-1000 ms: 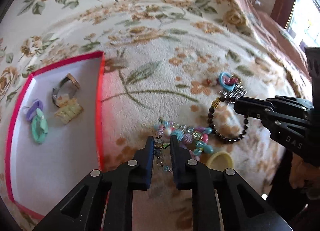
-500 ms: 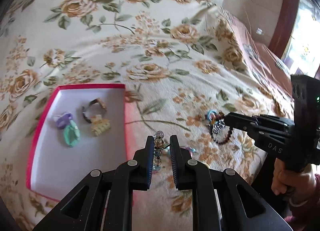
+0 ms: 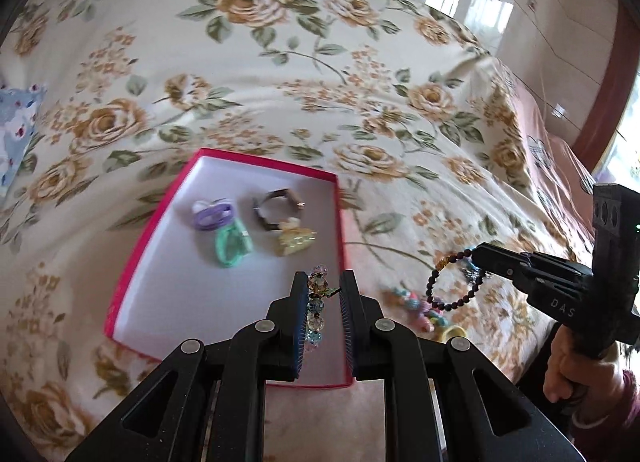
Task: Organize jewelry
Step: 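Carry both bracelets into the box with both tools, releasing both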
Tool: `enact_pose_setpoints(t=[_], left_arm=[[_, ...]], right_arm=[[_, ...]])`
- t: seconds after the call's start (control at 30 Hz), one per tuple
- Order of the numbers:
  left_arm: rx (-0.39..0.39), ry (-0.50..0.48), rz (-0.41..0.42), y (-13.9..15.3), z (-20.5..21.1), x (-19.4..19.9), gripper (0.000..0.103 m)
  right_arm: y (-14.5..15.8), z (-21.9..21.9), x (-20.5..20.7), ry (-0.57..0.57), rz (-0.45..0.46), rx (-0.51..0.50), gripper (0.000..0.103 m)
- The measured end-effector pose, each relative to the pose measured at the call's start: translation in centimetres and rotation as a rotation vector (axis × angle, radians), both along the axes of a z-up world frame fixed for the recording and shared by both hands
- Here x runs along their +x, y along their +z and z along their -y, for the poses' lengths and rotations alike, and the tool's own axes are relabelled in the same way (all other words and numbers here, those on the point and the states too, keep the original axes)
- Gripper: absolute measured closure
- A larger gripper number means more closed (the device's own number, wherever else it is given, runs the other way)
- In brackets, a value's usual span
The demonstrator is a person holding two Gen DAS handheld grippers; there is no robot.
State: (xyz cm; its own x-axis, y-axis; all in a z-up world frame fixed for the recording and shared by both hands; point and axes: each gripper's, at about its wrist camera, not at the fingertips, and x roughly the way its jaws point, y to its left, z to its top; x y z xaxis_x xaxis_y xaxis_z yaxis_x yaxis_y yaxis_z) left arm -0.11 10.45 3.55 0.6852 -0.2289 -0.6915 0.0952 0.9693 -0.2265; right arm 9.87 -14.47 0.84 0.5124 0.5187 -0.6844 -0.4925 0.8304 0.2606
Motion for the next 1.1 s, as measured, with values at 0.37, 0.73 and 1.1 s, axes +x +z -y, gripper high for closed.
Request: enact_pose_setpoints(t=[0.37, 0.73, 1.1], left_arm=[[-0.001, 0.072, -0.016, -0.8, -2.8, 0.9, 0.088], [0.008, 0.097, -0.027, -2.2, -4.8, 3.7, 0.088], [-0.002, 0.131, -0.103, -6.4, -6.9, 8.2, 0.088]], right_arm=[[0.4, -5.6, 0.9, 0.095, 0.005, 0.02, 0.096], [-0.5, -12.7, 1.8, 0.205, -0.011, 0.038, 0.096], [-4.6, -15.0, 4.2, 0.196, -0.071, -0.017, 0.096]])
